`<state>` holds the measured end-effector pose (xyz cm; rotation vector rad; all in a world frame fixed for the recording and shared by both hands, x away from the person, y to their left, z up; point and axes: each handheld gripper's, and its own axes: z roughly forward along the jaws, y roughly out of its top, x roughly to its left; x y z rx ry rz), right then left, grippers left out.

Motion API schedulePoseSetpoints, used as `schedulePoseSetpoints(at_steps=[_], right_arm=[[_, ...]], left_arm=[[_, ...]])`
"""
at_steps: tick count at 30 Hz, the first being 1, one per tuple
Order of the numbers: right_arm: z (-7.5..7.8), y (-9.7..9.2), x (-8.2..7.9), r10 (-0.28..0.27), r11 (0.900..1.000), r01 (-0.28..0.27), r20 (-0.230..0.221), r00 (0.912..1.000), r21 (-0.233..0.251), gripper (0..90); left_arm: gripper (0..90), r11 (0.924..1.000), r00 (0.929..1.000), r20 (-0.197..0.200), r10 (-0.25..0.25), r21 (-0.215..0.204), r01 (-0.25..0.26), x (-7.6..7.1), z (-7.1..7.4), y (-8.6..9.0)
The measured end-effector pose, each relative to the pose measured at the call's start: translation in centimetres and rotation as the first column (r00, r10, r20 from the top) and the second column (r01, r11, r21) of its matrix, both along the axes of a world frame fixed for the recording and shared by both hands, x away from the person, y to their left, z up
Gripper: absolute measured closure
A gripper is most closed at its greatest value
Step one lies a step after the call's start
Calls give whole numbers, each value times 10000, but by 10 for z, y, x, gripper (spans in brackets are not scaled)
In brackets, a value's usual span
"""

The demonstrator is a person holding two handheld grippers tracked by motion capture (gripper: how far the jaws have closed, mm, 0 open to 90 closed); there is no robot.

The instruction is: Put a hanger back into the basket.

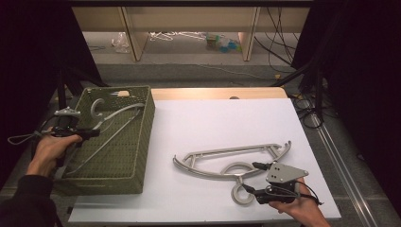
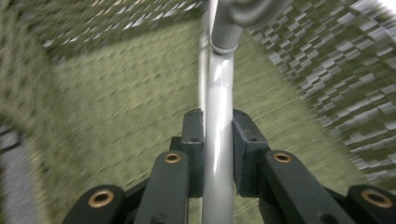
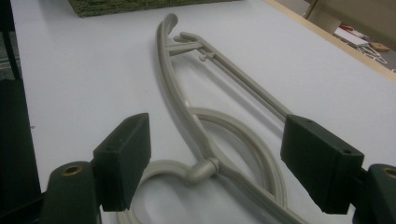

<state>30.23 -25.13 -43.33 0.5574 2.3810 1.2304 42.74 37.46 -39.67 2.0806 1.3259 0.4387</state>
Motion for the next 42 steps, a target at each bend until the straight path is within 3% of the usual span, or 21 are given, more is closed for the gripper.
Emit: schedulePoseSetpoints(at_steps=[7,9,12,14,17,21,25,26,31,34,36,38,41,42], right_arm=[[-2,1,0,-26,10000,26,17,10000,41,255],[-2,2,0,-35,10000,35,-53,10000,48,255],[-2,2,0,-26,10000,26,-67,10000,53,254],[-2,2,0,-24,10000,24,-62,10000,53,254],[-1,1,0,-24,10000,24,-129,9999,-7,253],[-2,1,1,-46,10000,47,-88,10000,67,253],[-3,1,1,-55,10000,56,-138,9999,83,253],[-4,0,2,-40,10000,40,-101,9999,53,252],[-5,-1,2,-119,9998,122,-173,9998,163,248],[-5,-3,3,-157,9998,161,-242,9996,150,245],[-6,-3,4,-176,9996,179,-180,9997,209,244],[-6,-3,4,-204,9995,208,-164,9997,235,243],[-6,-3,4,-212,9995,216,-211,9996,231,241],[-7,-3,4,-202,9995,207,-195,9996,237,241]], left_arm=[[751,9961,9962,47,870,-124,-869,-1,-11,11],[737,9904,9905,163,1367,-249,-1363,1,-13,10],[702,9855,9854,143,1696,2,-1697,2,-14,11],[682,9780,9781,143,2077,175,-2079,3,-14,11],[587,9544,9562,295,2912,595,-2925,3,-12,12],[518,9389,9369,703,3425,109,-3440,-3,-6,15],[459,9458,9393,1157,3230,-736,-3162,-14,4,7],[442,9530,9447,1328,2997,-884,-2899,-18,8,2],[343,9663,9504,2081,2310,-1633,-1991,-40,22,-28],[297,9746,9529,2433,1814,-1736,-1412,-55,28,-51],[275,9811,9550,2697,1231,-1777,-762,-66,32,-68],[258,9774,9530,2886,928,-2088,-319,-77,33,-85],[223,9510,9556,2896,549,-3067,383,-89,32,-109],[223,9468,9544,2956,407,-3166,577,-91,31,-113]])
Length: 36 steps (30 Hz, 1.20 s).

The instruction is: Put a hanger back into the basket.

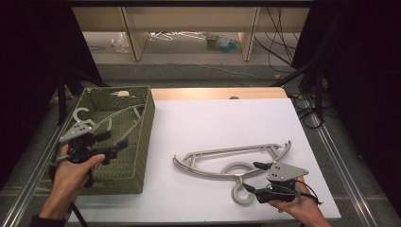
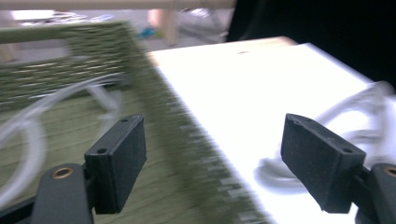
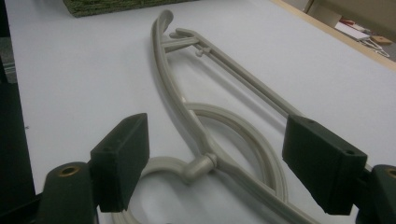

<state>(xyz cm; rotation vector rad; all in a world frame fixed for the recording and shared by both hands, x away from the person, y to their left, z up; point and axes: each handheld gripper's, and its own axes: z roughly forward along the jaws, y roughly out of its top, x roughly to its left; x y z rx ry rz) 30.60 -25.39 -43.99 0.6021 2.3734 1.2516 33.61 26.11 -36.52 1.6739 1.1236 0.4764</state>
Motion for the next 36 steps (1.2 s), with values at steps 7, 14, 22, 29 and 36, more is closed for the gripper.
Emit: schedulePoseSetpoints(at_steps=[7,14,22,29,36], right_arm=[[0,0,0,-15,10000,15,-5,10000,18,237],[0,0,-1,23,10000,-24,-102,9999,-44,236],[0,0,-1,40,10000,-40,-44,10000,9,234],[-2,-2,1,51,9999,-53,-146,9999,-128,230],[-3,-4,6,11,9993,-17,-149,9999,-363,210]], left_arm=[[195,9959,9940,615,-900,-49,905,-20,-4,-40],[173,9814,9778,869,-1908,-36,1919,-43,-21,-76],[166,9646,9589,1071,-2629,521,2586,-61,-46,-106],[166,9613,9570,919,-2750,458,2718,-68,-68,-112],[166,9527,9460,1158,-3027,657,2968,-71,-74,-118]])
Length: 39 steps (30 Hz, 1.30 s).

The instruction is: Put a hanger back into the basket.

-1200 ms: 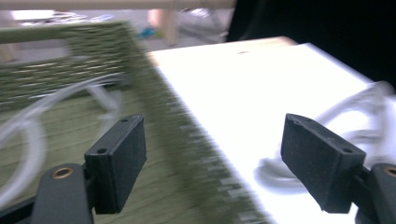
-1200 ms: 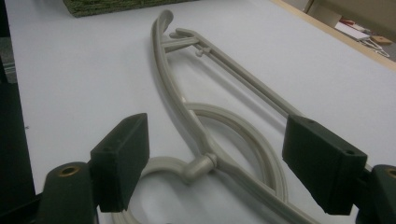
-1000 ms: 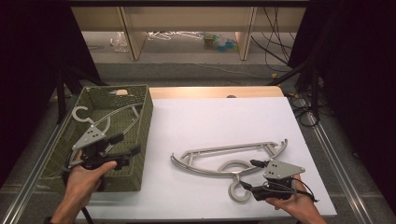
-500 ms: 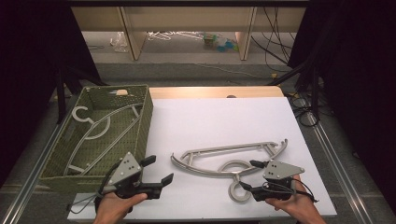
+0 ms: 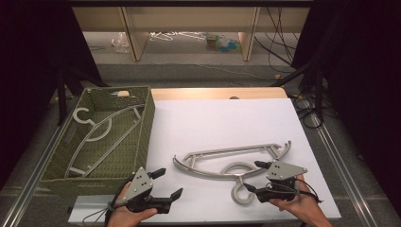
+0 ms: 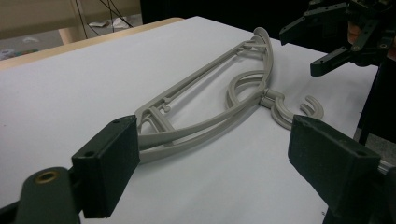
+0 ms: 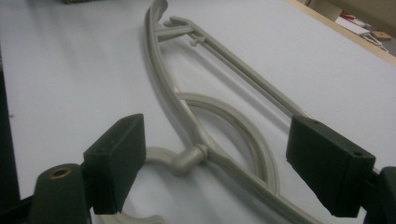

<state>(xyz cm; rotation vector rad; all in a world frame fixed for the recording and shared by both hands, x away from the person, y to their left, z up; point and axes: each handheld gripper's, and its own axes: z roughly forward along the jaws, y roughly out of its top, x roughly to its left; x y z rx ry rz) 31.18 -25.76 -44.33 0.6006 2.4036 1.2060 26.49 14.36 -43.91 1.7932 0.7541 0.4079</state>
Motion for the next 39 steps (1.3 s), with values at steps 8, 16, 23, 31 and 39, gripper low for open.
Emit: schedulePoseSetpoints(at_steps=[8,16,23,31,39], right_arm=[[-6,-3,17,48,9929,-34,116,9999,-1193,218],[-25,1,35,241,9479,-327,-308,9992,-3168,248],[-33,-2,53,290,9506,-587,-1010,9945,-3048,357],[-32,-7,63,1157,9457,-1566,-1552,9811,-2847,584],[-25,-5,59,2277,8759,-2399,-798,9705,-4187,624]], left_arm=[[166,9999,9998,-182,102,84,-100,3,-3,1],[167,10000,9999,-154,-45,72,47,4,-5,-1],[169,9997,9997,-234,-70,241,75,5,-6,-1],[169,9993,9994,-316,-103,346,114,6,-8,-2],[172,9993,9995,-301,-108,361,119,7,-8,-1]])
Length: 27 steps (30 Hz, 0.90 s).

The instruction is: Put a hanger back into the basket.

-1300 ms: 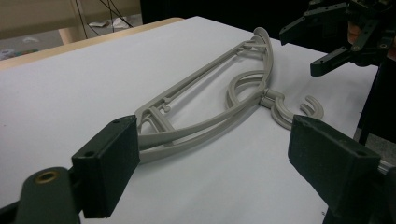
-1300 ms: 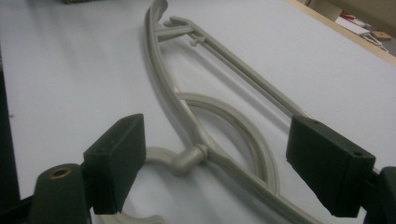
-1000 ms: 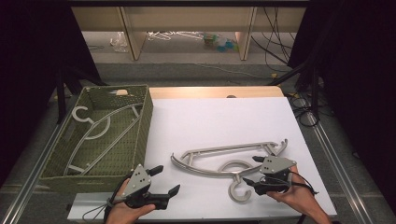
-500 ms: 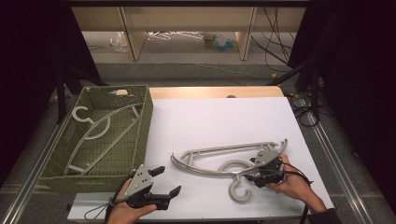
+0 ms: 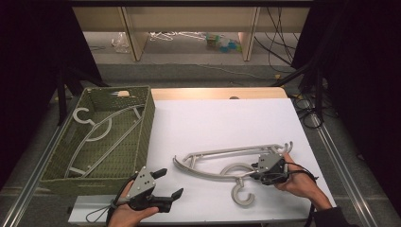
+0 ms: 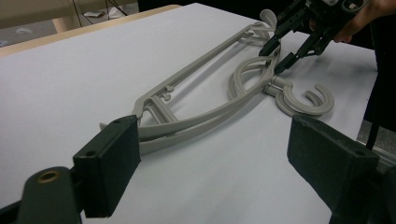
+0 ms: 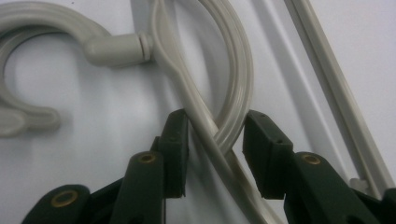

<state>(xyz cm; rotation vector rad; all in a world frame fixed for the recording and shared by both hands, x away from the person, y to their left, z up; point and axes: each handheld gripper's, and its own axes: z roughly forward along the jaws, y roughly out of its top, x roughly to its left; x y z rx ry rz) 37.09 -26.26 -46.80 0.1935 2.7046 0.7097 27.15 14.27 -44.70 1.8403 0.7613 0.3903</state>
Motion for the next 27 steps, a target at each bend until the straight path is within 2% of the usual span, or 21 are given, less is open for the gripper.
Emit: schedulePoseSetpoints(at_steps=[2,4,7,12,16,19,22,23,25,27], right_arm=[[3,0,-1,195,9998,-194,218,9996,-50,631],[7,-1,-3,251,9997,-252,188,9995,76,637],[14,-2,-4,356,9990,-366,425,9985,238,666],[19,-2,-9,403,9986,-411,230,9989,344,709],[25,-2,-12,613,9965,-636,430,9972,542,738],[29,0,-17,781,9936,-819,507,9957,777,753],[34,1,-21,1005,9888,-1087,824,9915,1026,765],[36,2,-22,1109,9864,-1206,888,9899,1118,768],[37,5,-25,1367,9816,-1471,895,9866,1219,770],[37,9,-29,1577,9796,-1684,995,9825,1096,772]], left_arm=[[172,10000,10000,3,2,9,-2,0,0,0],[173,10000,10000,3,1,25,-1,0,0,0],[174,10000,10000,12,14,6,-14,0,0,0],[177,10000,10000,48,19,36,-20,0,0,0],[180,10000,10000,87,31,52,-31,1,0,0],[183,9998,9996,289,74,192,-79,1,1,0],[186,9997,9993,326,171,178,-177,1,2,-1],[188,9998,9989,458,67,165,-75,2,2,-1],[191,9996,9984,536,198,209,-209,1,4,-1],[195,9996,9971,742,180,222,-197,1,5,-1]])
